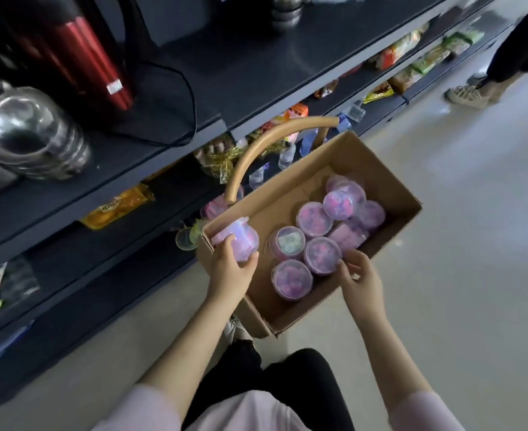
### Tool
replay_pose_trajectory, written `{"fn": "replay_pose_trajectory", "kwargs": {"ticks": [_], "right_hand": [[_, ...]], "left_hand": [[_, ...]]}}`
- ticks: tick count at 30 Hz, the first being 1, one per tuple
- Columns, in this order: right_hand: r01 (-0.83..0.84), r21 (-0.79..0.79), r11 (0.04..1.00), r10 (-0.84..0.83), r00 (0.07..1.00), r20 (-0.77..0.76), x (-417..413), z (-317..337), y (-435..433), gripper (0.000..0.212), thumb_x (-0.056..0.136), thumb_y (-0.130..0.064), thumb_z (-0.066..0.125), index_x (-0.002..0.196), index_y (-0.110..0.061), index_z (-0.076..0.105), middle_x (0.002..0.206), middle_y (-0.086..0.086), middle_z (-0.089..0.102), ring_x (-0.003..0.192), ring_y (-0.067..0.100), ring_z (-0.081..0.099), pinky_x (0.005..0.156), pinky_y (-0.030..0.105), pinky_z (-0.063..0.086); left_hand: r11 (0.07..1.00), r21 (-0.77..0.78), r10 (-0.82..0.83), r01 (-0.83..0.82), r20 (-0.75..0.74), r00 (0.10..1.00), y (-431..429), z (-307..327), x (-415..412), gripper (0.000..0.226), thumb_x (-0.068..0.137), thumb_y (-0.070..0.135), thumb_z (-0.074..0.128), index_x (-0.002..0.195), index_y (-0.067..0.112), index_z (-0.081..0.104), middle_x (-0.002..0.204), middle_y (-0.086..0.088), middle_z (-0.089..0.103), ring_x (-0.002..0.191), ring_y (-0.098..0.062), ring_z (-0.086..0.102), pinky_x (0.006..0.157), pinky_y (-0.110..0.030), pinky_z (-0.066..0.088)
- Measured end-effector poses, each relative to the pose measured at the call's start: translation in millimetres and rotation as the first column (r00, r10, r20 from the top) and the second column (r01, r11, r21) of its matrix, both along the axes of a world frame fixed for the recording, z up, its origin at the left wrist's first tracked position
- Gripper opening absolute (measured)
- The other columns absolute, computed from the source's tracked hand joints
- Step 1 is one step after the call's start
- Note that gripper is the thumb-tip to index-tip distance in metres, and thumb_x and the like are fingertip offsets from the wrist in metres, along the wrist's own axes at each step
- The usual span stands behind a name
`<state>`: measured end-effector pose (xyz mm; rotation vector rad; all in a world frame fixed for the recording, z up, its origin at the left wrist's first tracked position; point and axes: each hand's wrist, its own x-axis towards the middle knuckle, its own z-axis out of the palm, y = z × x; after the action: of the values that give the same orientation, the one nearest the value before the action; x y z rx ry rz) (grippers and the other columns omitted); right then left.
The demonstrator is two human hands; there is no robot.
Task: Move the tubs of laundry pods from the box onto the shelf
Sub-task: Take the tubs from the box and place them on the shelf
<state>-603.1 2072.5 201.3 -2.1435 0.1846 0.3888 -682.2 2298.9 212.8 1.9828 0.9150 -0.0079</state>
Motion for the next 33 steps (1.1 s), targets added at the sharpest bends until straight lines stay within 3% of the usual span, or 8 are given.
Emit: {"fn": "replay_pose_trajectory", "kwargs": {"ticks": [3,7,11,14,20,25,29,33], "right_hand": [[0.018,0.014,1.0,-0.018,0.999,-0.044,33,-31,12,0.036,0.092,-0.03,0.063,0.125,-0.018,0.056,0.117,-0.003,0.064,0.106,0.016,0.062,0.086,0.026,0.044],[0.111,0.062,0.992,-0.103,0.988,-0.117,82,-73,23,0.051,0.092,-0.03,0.063,0.14,-0.026,0.045,0.131,-0.005,0.053,0.115,0.011,0.053,0.095,0.027,0.042],[0.159,0.035,0.987,-0.153,0.978,-0.141,137,-107,26,0.068,0.092,-0.036,0.061,0.151,-0.028,0.029,0.153,0.004,0.035,0.138,0.019,0.037,0.107,0.029,0.032],[0.147,-0.003,0.989,-0.146,0.979,-0.142,176,-128,25,0.077,0.092,-0.038,0.059,0.155,-0.027,0.017,0.159,0.01,0.021,0.146,0.025,0.024,0.113,0.032,0.022],[0.163,-0.129,0.978,-0.19,0.952,-0.241,227,-148,23,0.087,0.084,-0.059,0.06,0.154,-0.039,0.012,0.156,0.017,0.017,0.134,0.039,0.038,0.106,0.043,0.035],[0.131,-0.21,0.969,-0.196,0.924,-0.328,250,-159,19,0.097,0.075,-0.07,0.063,0.152,-0.036,0.015,0.158,0.013,0.017,0.134,0.041,0.037,0.104,0.052,0.04],[0.141,-0.172,0.975,-0.192,0.924,-0.33,257,-164,15,0.1,0.07,-0.065,0.072,0.15,-0.034,0.021,0.156,0.015,0.023,0.132,0.038,0.041,0.104,0.049,0.043],[0.198,-0.091,0.976,-0.218,0.884,-0.413,256,-158,7,0.103,0.063,-0.058,0.08,0.148,-0.039,0.024,0.155,0.009,0.026,0.131,0.033,0.043,0.101,0.048,0.046]], "left_hand": [[0.985,-0.089,0.138,-0.145,-0.085,0.987,2,-39,23,0.07,0.089,0.028,0.066,0.145,0.002,0.031,0.145,-0.016,0.041,0.131,-0.028,0.043,0.108,-0.038,0.037],[0.939,-0.095,0.309,-0.33,-0.184,0.933,-3,-88,42,0.083,0.089,0.032,0.065,0.151,0.004,0.019,0.154,-0.016,0.026,0.138,-0.028,0.033,0.111,-0.04,0.033],[0.844,-0.051,0.511,-0.535,-0.227,0.829,-12,-124,58,0.09,0.086,0.035,0.068,0.152,0.003,0.015,0.154,-0.018,0.027,0.141,-0.031,0.028,0.112,-0.038,0.027],[0.77,0.015,0.611,-0.637,-0.304,0.731,-21,-149,65,0.088,0.085,0.048,0.064,0.149,0.002,0.025,0.149,-0.019,0.037,0.135,-0.034,0.038,0.106,-0.04,0.034],[0.724,0.094,0.671,-0.684,-0.327,0.665,-34,-178,73,0.093,0.067,0.076,0.054,0.136,0.016,0.039,0.125,-0.008,0.061,0.108,-0.03,0.06,0.092,-0.047,0.049],[0.636,0.091,0.768,-0.766,-0.164,0.619,-48,-184,84,0.092,0.056,0.086,0.06,0.126,0.027,0.046,0.11,0.003,0.072,0.087,-0.002,0.067,0.069,-0.027,0.054],[0.711,0.132,0.702,-0.691,-0.196,0.685,-45,-193,79,0.061,0.059,0.093,0.051,0.109,0.062,0.039,0.103,0.016,0.068,0.09,-0.01,0.065,0.08,-0.04,0.055],[0.729,0.246,0.685,-0.639,-0.23,0.692,-48,-189,77,0.041,0.06,0.097,0.042,0.092,0.071,0.04,0.08,0.024,0.063,0.072,-0.004,0.06,0.067,-0.037,0.054]]}}
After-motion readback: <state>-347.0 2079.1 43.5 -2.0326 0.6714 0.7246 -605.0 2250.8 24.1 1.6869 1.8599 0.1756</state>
